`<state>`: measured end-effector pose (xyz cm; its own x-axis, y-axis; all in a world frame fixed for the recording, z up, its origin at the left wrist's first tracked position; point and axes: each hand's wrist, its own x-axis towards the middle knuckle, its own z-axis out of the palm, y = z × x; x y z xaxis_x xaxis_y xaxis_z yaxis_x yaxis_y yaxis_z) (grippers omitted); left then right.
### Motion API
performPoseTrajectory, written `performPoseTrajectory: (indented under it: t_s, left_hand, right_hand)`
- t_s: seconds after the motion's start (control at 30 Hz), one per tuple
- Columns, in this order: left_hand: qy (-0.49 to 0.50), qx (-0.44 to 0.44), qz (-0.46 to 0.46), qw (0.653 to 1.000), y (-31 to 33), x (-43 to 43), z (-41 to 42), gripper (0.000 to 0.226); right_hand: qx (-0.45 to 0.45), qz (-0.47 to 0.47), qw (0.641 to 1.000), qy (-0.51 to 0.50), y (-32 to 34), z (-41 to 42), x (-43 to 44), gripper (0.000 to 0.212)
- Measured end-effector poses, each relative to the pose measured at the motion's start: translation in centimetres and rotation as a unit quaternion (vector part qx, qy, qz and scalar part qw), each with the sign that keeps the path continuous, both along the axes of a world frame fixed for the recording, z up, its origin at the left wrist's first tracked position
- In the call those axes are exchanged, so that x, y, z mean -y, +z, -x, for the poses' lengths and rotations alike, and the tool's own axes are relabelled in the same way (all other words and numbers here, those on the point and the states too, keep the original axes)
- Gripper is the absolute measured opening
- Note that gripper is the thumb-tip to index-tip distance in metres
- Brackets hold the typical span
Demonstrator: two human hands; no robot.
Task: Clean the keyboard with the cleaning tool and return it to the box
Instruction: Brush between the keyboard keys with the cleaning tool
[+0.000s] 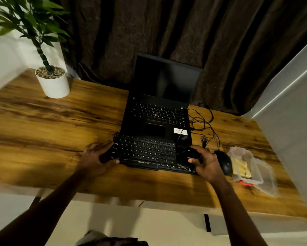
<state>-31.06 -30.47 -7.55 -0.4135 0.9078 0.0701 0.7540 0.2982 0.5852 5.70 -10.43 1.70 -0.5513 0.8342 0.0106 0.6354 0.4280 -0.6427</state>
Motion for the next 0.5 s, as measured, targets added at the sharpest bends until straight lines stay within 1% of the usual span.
performPoseTrajectory:
  t_s: [0.1,0.2,0.37,0.5]
  left_hand:
    - [0.006,0.006,0.008,1.000,0.0,0.0,-0.1,0.099]
    - [-0.007,-0.003,0.012,1.000,-0.2,-0.1,0.1,0.101]
    - [-0.007,-0.006,0.015,1.000,-0.4,-0.1,0.4,0.099]
    - [-0.004,0.006,0.019,1.000,-1.0,-0.2,0.5,0.098]
  right_hand:
    - [0.009,0.011,1.000,0.022,-0.2,1.8,1.4,0.045]
    - [-0.006,0.033,0.998,0.045,-0.8,3.5,2.9,0.049]
    - [-0.007,0.040,0.999,0.005,0.0,2.2,2.4,0.048]
    - [-0.005,0.008,1.000,-0.007,-0.1,0.0,2.2,0.043]
